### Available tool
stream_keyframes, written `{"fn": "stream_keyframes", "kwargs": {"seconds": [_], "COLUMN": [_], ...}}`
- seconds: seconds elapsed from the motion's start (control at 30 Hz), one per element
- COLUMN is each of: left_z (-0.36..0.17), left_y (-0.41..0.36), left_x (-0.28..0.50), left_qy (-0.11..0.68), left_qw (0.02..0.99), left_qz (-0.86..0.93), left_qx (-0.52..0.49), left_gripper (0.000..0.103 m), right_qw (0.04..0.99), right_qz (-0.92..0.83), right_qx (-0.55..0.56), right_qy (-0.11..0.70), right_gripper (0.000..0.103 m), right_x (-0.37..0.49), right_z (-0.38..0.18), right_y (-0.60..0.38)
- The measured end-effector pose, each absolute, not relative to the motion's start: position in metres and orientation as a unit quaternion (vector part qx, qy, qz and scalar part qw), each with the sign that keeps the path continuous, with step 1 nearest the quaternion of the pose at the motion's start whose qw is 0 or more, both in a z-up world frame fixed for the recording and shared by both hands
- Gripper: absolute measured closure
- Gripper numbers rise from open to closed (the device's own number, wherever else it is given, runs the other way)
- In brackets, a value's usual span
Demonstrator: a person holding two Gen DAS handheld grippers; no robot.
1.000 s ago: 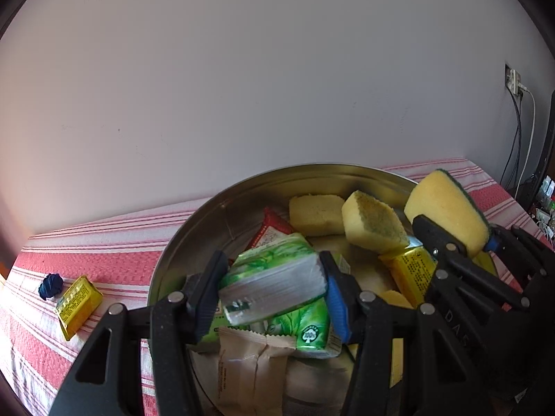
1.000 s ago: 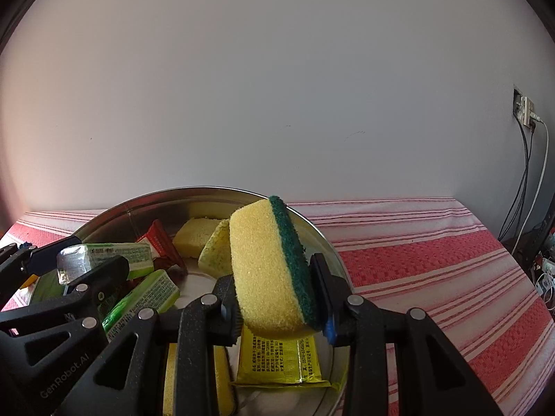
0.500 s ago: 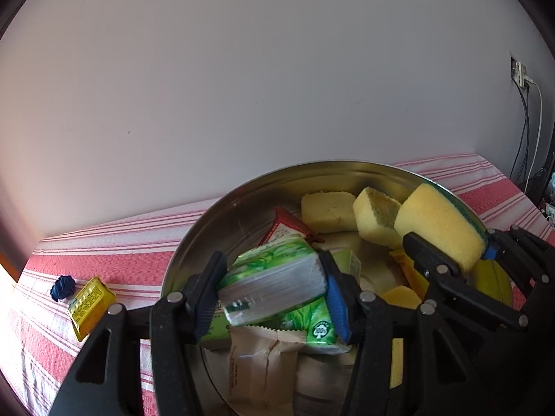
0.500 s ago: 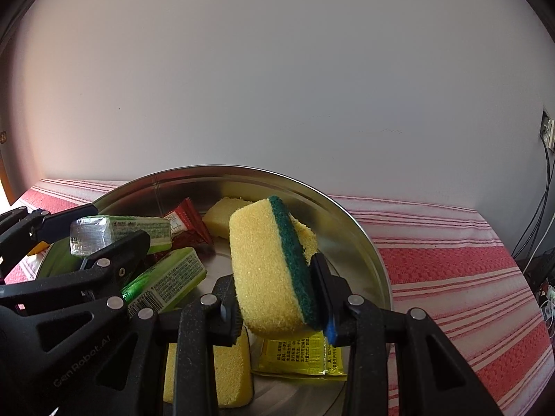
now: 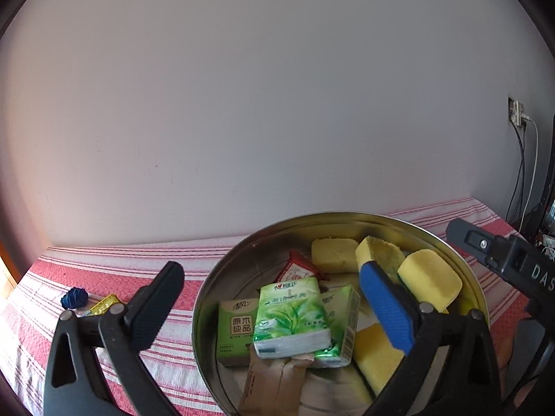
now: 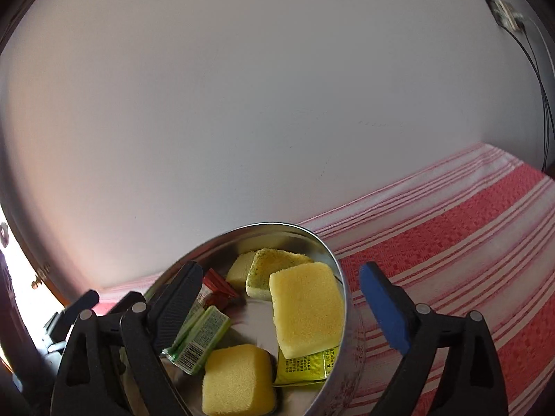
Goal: Organize objects
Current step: 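Lower both tools into the tin and open them to drop the tissue pack and sponge, then withdraw both tools from the tin toward the yellow packet and blue cloth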
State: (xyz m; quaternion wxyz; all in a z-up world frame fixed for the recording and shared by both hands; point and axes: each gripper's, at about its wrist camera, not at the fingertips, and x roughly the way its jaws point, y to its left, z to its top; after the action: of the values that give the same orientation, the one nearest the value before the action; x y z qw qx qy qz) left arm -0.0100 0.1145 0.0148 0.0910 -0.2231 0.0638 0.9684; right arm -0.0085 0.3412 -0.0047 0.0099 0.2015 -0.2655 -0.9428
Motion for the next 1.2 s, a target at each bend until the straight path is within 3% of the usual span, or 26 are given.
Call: {"fn": "stream_keyframes", "kwargs": {"seconds": [0.27, 0.5, 0.67, 1.2], "left_z": [0.006, 0.004, 0.004, -0.006], "left_y": [0.113, 0.104, 0.095, 0.054], "left_x": [-0.001, 0.01, 0.021, 0.03], "left_qy": [0.068, 0.068, 0.071, 0.068], "left_qw": [0.088, 0.064, 0.059, 0.048], "left_qz": [0.971, 0.98, 0.982, 0.979], "left_qx": [-0.213, -0.174, -0.165, -0.185], "left_gripper": [0.001, 0.001, 0.001, 0.001], "right_qw": [-0.067, -0.146, -0.152, -0.153], "right_qz": [-0.945, -0.974, -0.98, -0.972], "right_qx": [0.166, 0.071, 0.044, 0.092], "right_qy": [-0.274, -0.155, -0.12, -0.149], "right_gripper": [0.01, 0.01, 0.009, 0.009], "right_x": [0.014, 0.051, 0.063, 0.077], "right_z": [0.001, 0.026, 0.033, 0.014], "right_y": [0.341, 0.304, 0.28, 0.27]}}
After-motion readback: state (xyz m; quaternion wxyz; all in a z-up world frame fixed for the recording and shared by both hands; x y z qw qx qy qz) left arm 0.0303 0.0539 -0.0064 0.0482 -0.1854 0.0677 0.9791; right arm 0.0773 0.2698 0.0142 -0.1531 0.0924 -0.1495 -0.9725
